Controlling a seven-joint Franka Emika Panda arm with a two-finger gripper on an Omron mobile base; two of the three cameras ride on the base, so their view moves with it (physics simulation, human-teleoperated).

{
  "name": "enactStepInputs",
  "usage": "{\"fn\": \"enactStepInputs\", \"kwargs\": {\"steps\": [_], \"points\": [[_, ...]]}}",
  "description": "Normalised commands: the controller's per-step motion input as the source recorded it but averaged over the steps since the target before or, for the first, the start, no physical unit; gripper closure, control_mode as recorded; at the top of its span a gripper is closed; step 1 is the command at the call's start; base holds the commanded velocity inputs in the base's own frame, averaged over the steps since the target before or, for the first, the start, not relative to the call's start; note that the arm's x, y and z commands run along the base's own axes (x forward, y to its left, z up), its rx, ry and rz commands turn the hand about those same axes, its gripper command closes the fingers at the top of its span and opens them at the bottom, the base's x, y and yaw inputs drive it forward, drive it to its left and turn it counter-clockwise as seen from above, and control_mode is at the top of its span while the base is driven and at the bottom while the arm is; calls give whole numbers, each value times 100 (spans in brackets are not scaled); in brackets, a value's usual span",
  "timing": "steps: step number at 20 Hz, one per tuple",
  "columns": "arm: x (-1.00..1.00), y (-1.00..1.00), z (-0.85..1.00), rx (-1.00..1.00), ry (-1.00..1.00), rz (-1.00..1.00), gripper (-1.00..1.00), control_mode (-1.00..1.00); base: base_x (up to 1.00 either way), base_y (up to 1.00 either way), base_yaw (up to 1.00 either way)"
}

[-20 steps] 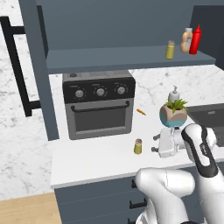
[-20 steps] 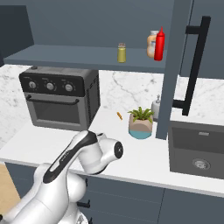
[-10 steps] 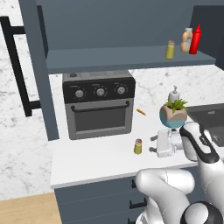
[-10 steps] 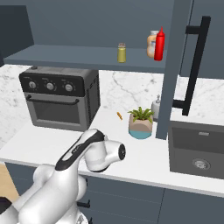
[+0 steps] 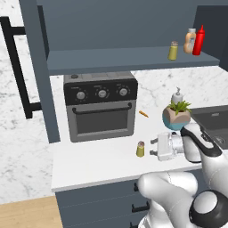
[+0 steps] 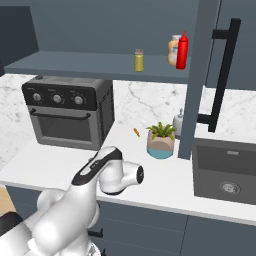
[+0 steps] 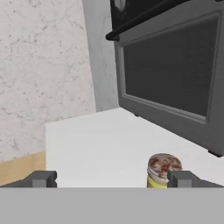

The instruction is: Put the shaker and condiment bottle from the counter next to their counterparts in the cabinet.

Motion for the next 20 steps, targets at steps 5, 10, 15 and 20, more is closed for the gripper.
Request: {"fn": "enactStepInputs", "kwargs": {"steps": [5, 10, 15, 20], "points": [[13, 7, -6, 0, -2, 0, -100, -100, 0, 0, 0], [14, 5, -7, 0, 0, 0, -100, -100, 0, 0, 0], [10, 7, -10, 0, 0, 0, -100, -100, 0, 0, 0], [14, 2, -10, 0, 0, 0, -100, -100, 0, 0, 0]]}}
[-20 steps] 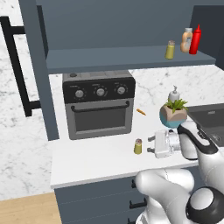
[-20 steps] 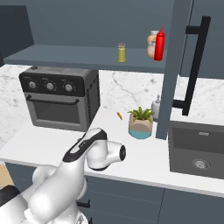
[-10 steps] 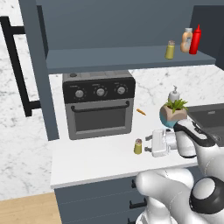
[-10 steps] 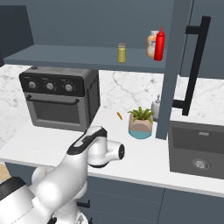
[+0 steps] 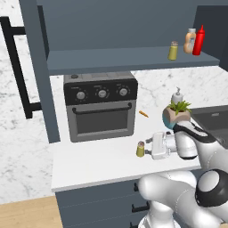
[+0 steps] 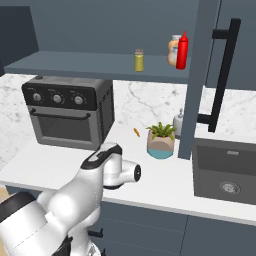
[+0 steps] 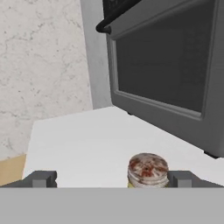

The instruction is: Put the shaker and condiment bottle from the counter next to their counterparts in the cabinet.

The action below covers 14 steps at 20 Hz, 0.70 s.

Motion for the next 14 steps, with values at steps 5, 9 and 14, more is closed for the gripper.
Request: {"fn": "enactStepInputs", "kwargs": {"steps": [5, 9, 14], "points": [[17, 0, -10, 0, 0, 0, -100, -100, 0, 0, 0], [20, 0, -11, 0, 0, 0, -100, -100, 0, 0, 0], [21, 0, -10, 0, 0, 0, -100, -100, 0, 0, 0]]}}
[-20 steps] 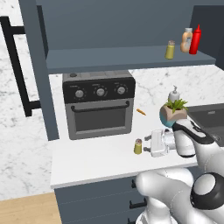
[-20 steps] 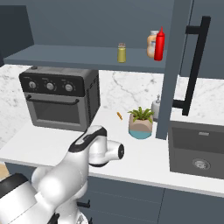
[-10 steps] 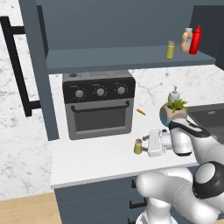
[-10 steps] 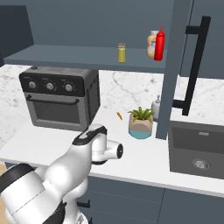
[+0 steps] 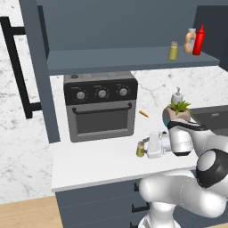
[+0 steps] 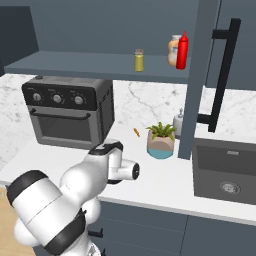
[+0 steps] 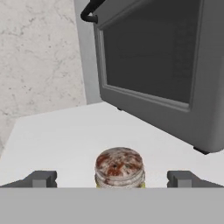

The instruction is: Put the shaker and condiment bottle from the counter next to their counterparts in the cabinet.

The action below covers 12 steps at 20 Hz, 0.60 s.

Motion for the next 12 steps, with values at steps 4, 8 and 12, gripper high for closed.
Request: {"fn": "enactStepInputs", "kwargs": {"steps": [4, 8, 12], "points": [[23, 0, -11, 0, 0, 0, -100, -100, 0, 0, 0], [19, 0, -12, 0, 0, 0, -100, -100, 0, 0, 0], [14, 38, -37, 0, 2, 0, 100, -100, 0, 0, 0]]}}
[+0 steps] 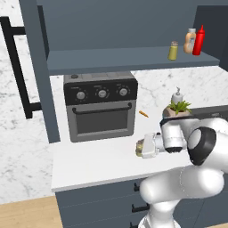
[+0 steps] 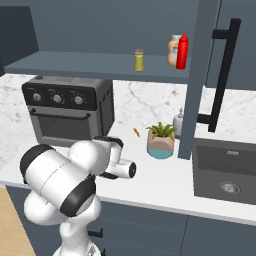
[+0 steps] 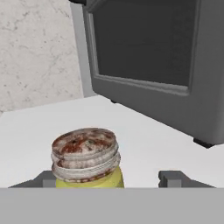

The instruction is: Put the shaker and condiment bottle from the counter next to their counterparts in the cabinet.

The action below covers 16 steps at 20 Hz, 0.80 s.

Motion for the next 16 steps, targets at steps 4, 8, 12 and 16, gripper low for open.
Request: {"fn": "enactStepInputs", "kwargs": {"steps": [4, 8, 12, 16], "points": [[2, 28, -31, 0, 21, 0, 100, -100, 0, 0, 0], [26, 2, -14, 1, 23, 0, 100, -100, 0, 0, 0], [41, -23, 29, 0, 8, 0, 100, -100, 0, 0, 0], [31, -30, 58, 0, 0, -7, 100, -100, 0, 0, 0]]}}
